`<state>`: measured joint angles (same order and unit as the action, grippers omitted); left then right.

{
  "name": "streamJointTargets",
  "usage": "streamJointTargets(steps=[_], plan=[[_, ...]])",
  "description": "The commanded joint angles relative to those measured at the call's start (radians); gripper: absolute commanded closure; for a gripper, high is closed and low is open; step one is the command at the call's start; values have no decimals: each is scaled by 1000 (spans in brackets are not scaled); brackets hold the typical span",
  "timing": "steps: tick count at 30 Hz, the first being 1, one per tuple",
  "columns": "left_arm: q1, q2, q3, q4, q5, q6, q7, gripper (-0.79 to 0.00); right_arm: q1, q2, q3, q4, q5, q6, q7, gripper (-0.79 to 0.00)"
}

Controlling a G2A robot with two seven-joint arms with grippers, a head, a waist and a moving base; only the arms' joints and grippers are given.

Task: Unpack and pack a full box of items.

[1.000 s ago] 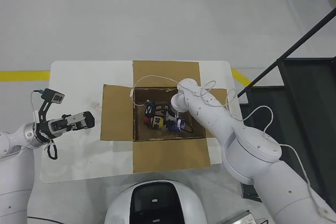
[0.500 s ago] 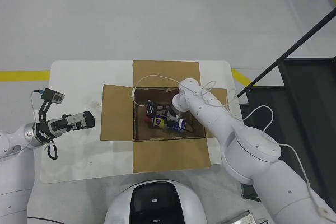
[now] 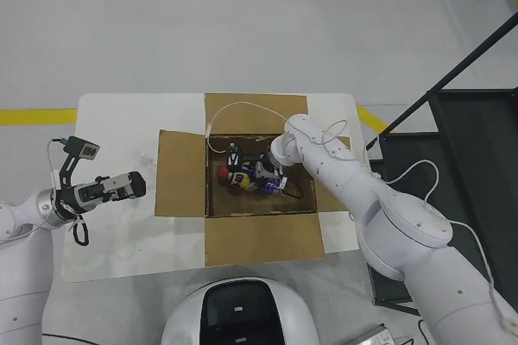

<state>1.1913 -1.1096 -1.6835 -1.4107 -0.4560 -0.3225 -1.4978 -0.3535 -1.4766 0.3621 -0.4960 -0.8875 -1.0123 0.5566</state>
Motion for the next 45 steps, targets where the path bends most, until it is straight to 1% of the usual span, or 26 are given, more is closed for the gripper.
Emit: streamJointTargets(steps=[1, 6, 13, 20, 23, 25, 45], plan=[[0, 0, 0, 0, 0, 0, 0, -785, -10, 34, -7, -65, 3, 0, 9, 0], [0, 0, 0, 0, 0, 0, 0, -785, -32, 119, -2, -207, 41, 0, 58, 0], [0, 0, 0, 0, 0, 0, 0, -785, -78, 252, 66, -454, 90, 0, 130, 0], [0, 0, 0, 0, 0, 0, 0, -785, -176, 368, 198, -681, 127, 16, 206, 0], [0, 0, 0, 0, 0, 0, 0, -785, -229, 411, 266, -761, 141, 6, 197, 0], [0, 0, 0, 0, 0, 0, 0, -785, -266, 435, 318, -805, 155, 3, 162, 0], [0, 0, 0, 0, 0, 0, 0, -785, -272, 439, 327, -810, 155, 1, 156, 0]])
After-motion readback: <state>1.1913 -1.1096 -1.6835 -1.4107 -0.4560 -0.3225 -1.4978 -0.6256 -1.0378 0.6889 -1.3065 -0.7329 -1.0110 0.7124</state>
